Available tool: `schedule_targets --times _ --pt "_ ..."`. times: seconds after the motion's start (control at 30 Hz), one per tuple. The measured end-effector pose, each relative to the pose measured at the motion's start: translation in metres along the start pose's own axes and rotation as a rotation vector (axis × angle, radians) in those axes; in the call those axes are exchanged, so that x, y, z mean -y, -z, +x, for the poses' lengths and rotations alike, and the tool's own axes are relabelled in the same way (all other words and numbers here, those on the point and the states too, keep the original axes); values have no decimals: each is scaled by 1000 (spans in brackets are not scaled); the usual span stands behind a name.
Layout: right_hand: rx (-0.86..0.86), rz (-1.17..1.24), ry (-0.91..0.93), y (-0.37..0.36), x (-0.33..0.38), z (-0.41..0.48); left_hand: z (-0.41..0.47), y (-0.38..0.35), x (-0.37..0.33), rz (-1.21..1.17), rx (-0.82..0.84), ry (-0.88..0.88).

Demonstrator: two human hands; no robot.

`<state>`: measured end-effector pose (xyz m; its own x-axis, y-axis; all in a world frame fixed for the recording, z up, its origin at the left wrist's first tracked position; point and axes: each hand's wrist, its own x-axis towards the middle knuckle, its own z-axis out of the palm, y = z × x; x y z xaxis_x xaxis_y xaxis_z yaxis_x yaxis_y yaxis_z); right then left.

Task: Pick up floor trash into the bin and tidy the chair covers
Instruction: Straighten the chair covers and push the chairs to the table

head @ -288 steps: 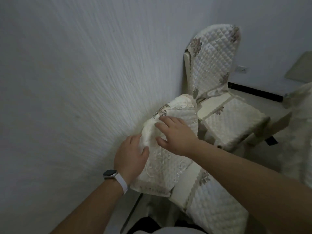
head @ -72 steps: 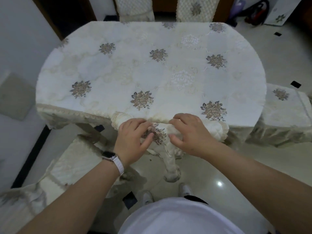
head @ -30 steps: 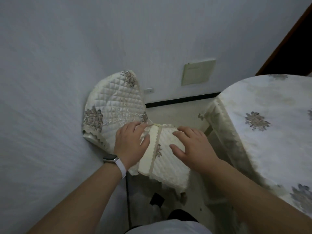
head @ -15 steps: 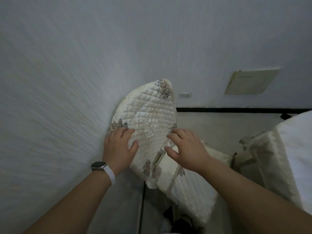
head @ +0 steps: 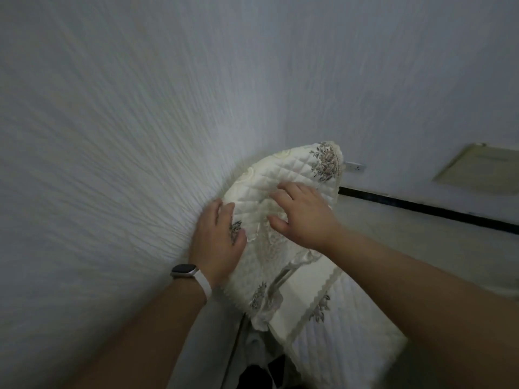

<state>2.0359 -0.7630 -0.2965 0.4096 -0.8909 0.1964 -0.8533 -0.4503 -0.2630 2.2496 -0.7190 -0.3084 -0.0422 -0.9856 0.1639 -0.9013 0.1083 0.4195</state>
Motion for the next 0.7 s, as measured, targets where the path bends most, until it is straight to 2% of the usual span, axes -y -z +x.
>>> schedule_targets --times 0.13,0.27,0.4,0.7 --pt "4 -26 96 -9 -6 44 5 -17 7 14 -88 -53" --pt "90 -29 58 -21 -17 73 4 -28 13 54 -182 -144" --pt "95 -69 125 -19 -31 90 9 -31 14 64 -236 -187" --pt "12 -57 91 -14 -64 104 43 -39 2 -3 -230 -223"
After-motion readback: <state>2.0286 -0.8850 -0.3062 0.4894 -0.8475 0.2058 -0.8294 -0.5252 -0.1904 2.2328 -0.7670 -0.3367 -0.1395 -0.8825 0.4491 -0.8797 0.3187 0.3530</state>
